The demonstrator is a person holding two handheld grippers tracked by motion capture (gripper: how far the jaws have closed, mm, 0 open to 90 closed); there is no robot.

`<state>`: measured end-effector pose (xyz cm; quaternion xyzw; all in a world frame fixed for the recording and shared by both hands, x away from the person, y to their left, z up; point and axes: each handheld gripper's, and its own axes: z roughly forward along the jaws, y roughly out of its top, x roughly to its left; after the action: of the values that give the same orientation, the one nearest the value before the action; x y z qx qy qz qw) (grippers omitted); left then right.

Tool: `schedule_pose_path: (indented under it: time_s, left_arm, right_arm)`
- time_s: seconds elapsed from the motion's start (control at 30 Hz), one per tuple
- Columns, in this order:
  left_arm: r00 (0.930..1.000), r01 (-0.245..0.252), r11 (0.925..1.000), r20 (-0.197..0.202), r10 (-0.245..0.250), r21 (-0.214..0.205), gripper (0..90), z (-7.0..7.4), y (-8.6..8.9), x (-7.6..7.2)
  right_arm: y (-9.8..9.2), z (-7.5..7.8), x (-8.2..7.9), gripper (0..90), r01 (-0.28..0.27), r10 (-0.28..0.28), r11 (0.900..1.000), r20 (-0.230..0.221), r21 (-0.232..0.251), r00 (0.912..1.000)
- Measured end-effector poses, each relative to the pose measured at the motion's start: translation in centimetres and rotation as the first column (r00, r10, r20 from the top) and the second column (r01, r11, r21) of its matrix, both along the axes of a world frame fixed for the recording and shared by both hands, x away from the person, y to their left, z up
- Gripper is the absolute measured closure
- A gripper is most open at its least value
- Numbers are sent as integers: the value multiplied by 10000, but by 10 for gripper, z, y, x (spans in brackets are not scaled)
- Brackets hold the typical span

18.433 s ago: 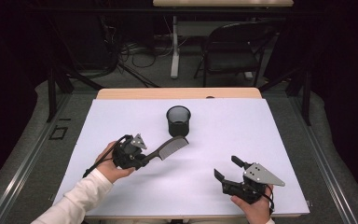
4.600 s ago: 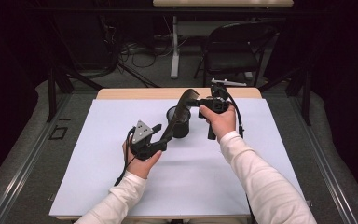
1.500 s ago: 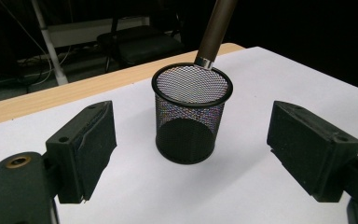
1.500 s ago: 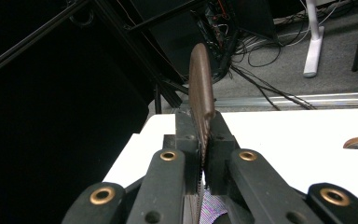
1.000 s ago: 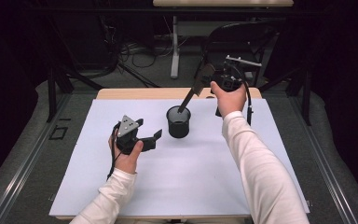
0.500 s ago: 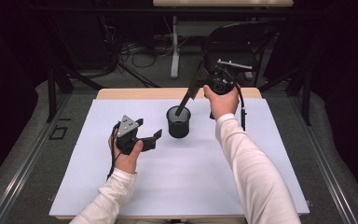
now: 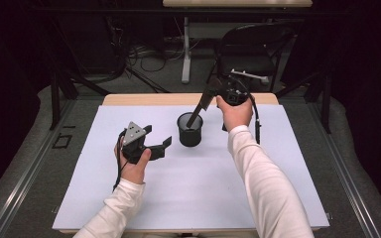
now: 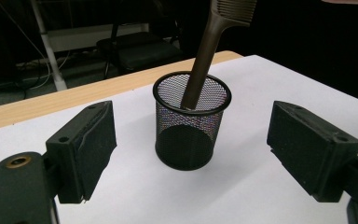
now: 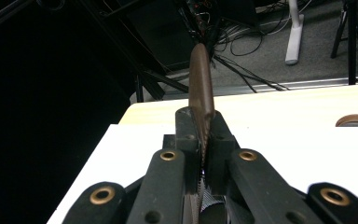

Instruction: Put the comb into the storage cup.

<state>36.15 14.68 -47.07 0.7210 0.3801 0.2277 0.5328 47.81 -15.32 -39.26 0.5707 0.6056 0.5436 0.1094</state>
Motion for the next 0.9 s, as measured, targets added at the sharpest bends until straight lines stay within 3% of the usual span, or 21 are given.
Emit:
schedule_pose_path:
  time_s: [0.9]
  left_arm:
    - [10000,-39,10000,-34,39,34,157,-1,1,1]
  right_arm:
    - [14,-31,3,873,-55,53,10000,-360,-45,9993]
